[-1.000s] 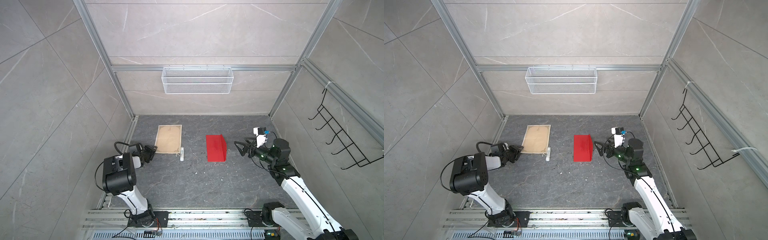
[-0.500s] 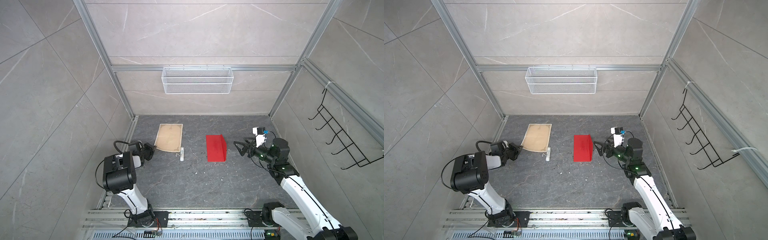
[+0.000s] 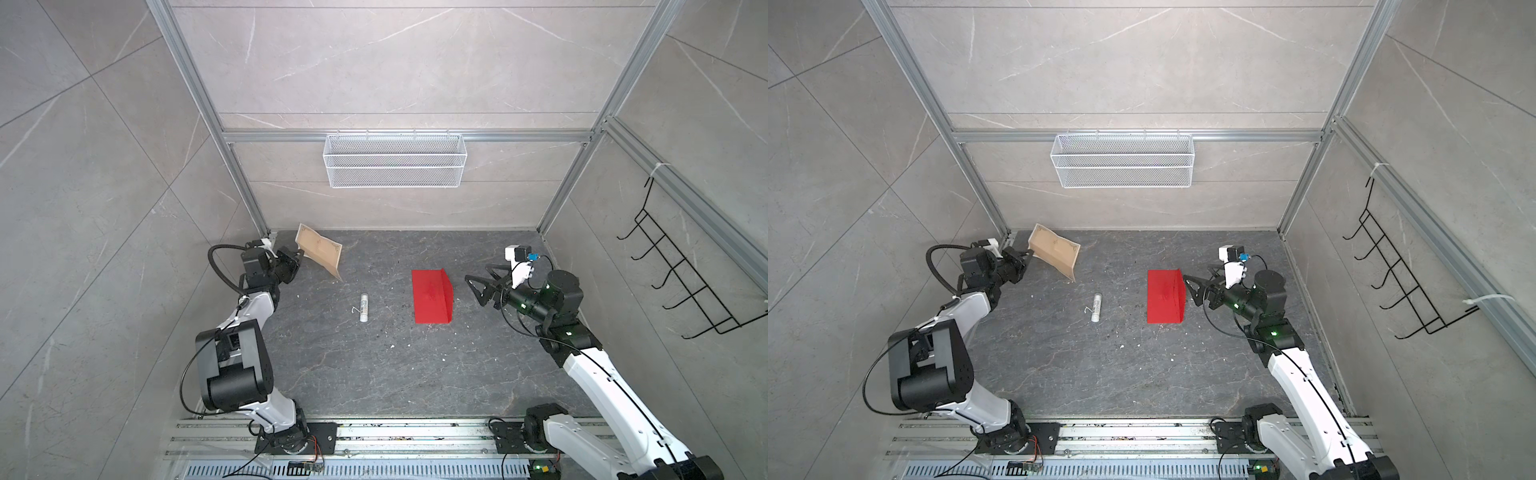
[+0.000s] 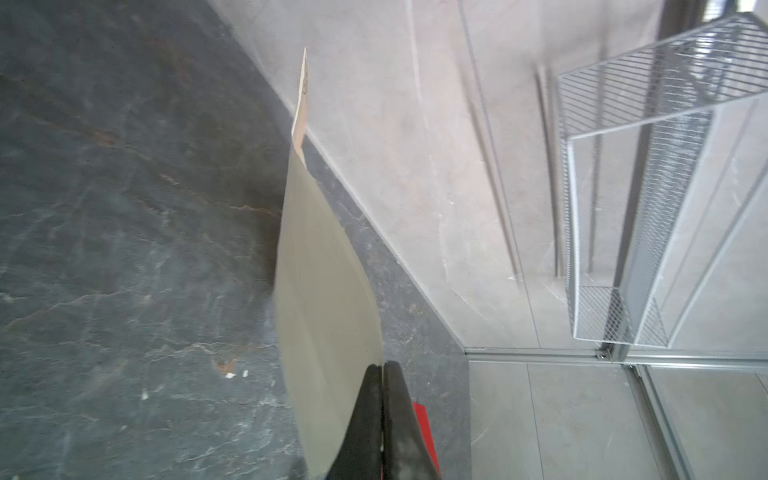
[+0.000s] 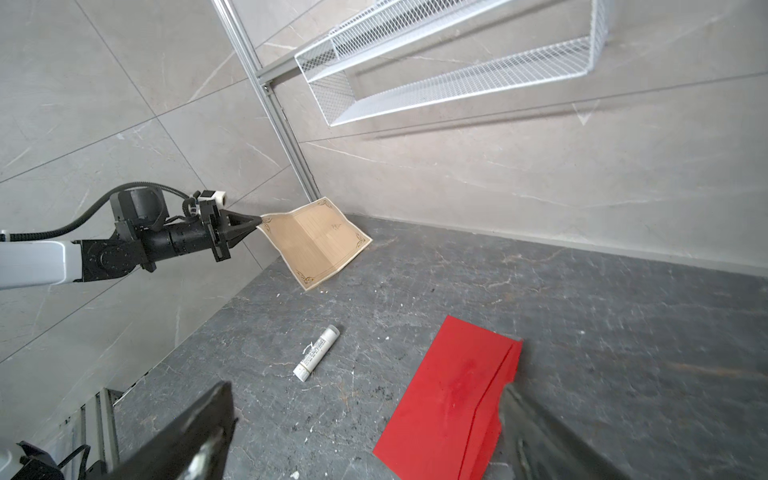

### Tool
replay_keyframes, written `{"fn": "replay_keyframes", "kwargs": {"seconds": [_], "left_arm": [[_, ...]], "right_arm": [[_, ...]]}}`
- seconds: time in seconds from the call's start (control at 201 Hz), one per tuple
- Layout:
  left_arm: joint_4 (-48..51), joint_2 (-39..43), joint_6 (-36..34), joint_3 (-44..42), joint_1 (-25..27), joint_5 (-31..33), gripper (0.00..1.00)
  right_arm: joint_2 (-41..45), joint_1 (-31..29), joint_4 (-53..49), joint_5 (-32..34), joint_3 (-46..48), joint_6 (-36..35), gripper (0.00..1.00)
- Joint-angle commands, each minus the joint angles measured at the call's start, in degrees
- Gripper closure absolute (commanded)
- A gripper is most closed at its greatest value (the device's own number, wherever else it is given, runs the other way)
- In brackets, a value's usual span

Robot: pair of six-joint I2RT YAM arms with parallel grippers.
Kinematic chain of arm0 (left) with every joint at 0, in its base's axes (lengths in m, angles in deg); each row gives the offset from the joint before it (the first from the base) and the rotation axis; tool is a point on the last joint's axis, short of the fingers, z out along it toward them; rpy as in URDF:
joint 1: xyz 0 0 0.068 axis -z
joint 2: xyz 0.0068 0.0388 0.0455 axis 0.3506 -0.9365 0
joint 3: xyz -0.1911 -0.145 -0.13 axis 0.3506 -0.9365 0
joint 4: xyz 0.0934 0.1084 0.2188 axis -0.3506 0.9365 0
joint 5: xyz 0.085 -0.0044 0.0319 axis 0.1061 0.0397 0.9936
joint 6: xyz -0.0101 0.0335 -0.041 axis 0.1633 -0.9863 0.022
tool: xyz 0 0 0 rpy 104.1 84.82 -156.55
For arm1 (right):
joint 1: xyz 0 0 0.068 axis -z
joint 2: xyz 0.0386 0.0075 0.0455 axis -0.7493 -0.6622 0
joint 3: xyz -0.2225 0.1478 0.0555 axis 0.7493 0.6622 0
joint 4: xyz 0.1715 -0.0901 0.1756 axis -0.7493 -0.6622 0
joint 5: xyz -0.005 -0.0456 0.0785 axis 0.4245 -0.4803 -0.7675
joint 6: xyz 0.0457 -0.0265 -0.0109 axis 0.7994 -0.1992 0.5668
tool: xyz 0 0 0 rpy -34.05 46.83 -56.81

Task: Place the letter into the envelope and seal it
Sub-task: 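Lift the letter with the left gripper toward the center while right gripper approaches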

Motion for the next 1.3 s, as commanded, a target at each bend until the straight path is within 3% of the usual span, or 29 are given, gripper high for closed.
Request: {"fn": "replay_keyframes", "kwargs": {"seconds": [0.0,0.12,0.304,0.637,1.041,1.3], "left_arm": [[8.52,5.81,-2.87,4.78,3.82,1.1,1.0],[16.53,9.53,-5.5,9.6,9.08,5.61,1.0],[27.97,12.98,-9.46,16.87,18.54,14.4,1.0],[33.04,14.59,-6.06,18.58,32.74,26.5,1.0],[30.95,13.16,-1.93,19.12,41.29,33.71,1.0],[30.46,12.44,-0.24,18.78,43.28,33.57,1.0]], "right_arm": [[-1.42,-6.05,-2.12,6.35,-3.29,-6.54,0.01],[-4.19,-13.57,-2.59,12.34,-6.0,-10.91,0.01],[-10.17,-19.75,-1.12,15.32,-10.8,-9.34,0.01],[-21.57,-27.31,1.7,22.39,-17.91,-6.73,0.08],[-31.82,-35.62,8.3,35.83,-22.37,-5.6,0.21],[-38.51,-36.95,10.37,43.58,-26.29,-7.04,0.4]]}}
